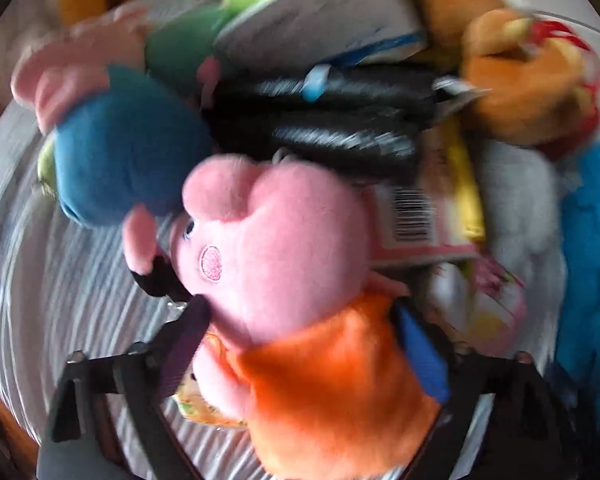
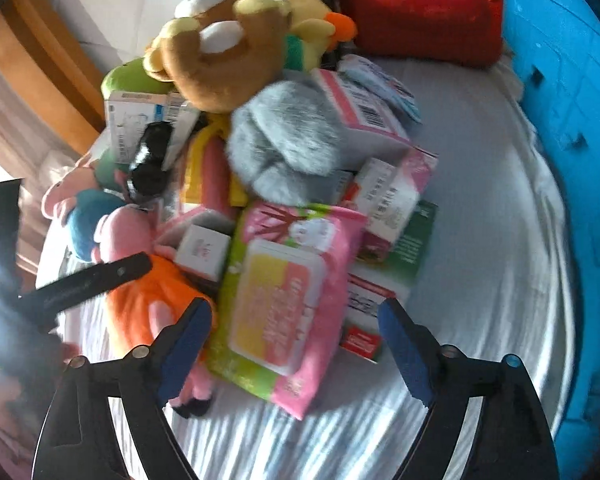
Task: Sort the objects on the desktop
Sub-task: 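Grasp the pink pig in orange dress with left gripper while right grasps white box, then carry the pig and white box over the blue bin with both grippers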
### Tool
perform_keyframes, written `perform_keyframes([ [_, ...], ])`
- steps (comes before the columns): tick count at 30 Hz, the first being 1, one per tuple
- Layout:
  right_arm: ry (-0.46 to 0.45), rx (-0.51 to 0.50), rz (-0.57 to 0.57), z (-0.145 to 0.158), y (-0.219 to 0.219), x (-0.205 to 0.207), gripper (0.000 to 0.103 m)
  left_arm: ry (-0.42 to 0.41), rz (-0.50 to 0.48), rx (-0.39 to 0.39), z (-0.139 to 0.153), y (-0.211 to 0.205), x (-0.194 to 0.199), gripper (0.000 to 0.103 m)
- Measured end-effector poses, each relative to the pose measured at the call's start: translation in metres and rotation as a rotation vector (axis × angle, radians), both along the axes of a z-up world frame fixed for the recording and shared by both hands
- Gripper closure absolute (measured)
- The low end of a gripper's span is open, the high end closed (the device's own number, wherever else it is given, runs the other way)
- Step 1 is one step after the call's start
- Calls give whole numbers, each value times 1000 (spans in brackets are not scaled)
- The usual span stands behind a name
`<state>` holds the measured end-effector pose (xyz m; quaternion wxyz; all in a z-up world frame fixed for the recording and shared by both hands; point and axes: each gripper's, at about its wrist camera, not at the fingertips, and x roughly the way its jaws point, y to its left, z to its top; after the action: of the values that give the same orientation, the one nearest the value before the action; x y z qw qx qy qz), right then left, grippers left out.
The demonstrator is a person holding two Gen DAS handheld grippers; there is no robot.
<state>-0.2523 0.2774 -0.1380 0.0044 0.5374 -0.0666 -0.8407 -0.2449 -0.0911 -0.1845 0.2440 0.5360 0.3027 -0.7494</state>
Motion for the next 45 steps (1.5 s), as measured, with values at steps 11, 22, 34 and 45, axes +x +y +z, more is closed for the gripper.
perform_keyframes([
  [11, -83, -65, 19, -29, 5, -16, 48, 25, -101, -126, 34, 2, 31, 40],
  [22, -71, -114, 185, -37, -72, -61, 48, 56, -69, -183, 28, 7, 24, 39],
  [34, 51, -24, 251, 21, -87, -19, 64, 235, -155, -347, 93, 42, 15, 45],
  [45, 415, 155, 109, 169, -67, 81, 64, 499, -296, -546, 193, 102, 64, 45],
])
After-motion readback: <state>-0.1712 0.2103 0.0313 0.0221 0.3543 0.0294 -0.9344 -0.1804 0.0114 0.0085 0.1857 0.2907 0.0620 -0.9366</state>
